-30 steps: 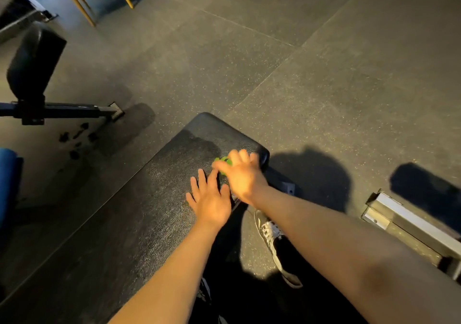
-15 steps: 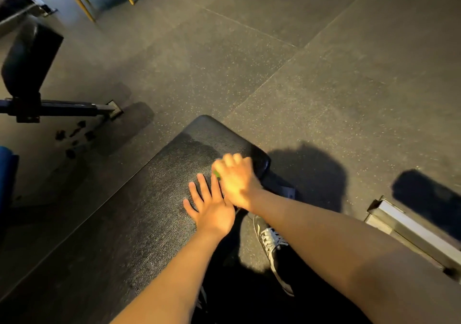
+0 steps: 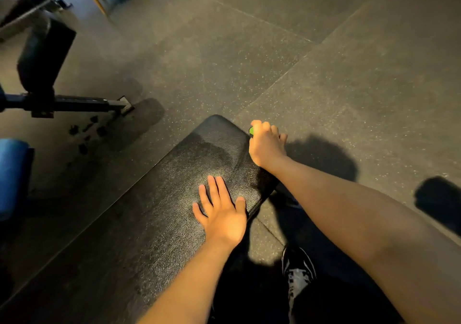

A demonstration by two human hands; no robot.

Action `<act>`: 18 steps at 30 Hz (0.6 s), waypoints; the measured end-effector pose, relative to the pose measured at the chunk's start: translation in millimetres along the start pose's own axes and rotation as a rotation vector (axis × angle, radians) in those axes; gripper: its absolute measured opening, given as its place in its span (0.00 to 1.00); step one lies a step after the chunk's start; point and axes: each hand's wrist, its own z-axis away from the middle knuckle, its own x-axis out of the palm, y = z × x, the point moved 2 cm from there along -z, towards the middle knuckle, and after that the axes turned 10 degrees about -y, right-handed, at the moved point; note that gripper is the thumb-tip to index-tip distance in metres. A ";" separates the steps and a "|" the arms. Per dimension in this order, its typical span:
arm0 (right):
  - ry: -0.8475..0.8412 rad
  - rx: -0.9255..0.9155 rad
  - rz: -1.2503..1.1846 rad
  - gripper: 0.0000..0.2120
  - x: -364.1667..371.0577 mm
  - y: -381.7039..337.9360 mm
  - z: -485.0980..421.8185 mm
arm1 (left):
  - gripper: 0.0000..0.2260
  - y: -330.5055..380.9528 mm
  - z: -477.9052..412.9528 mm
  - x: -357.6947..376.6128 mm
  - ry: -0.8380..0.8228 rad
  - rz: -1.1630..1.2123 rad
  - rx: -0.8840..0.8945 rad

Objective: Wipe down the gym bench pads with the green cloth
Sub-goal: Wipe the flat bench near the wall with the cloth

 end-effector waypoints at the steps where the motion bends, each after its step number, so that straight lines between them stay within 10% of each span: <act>1: 0.001 -0.021 0.021 0.15 -0.6 -2.1 6.5 | 0.33 0.3 -0.8 0.2 -0.004 -0.003 0.000; 10: -0.238 -0.488 0.314 0.24 35.3 -49.2 90.2 | 0.27 -12.6 6.8 -14.1 0.107 0.034 0.099; 18: -0.128 -0.377 0.269 0.26 7.5 -31.0 2.8 | 0.34 -20.7 -51.0 -50.2 0.121 0.008 -0.077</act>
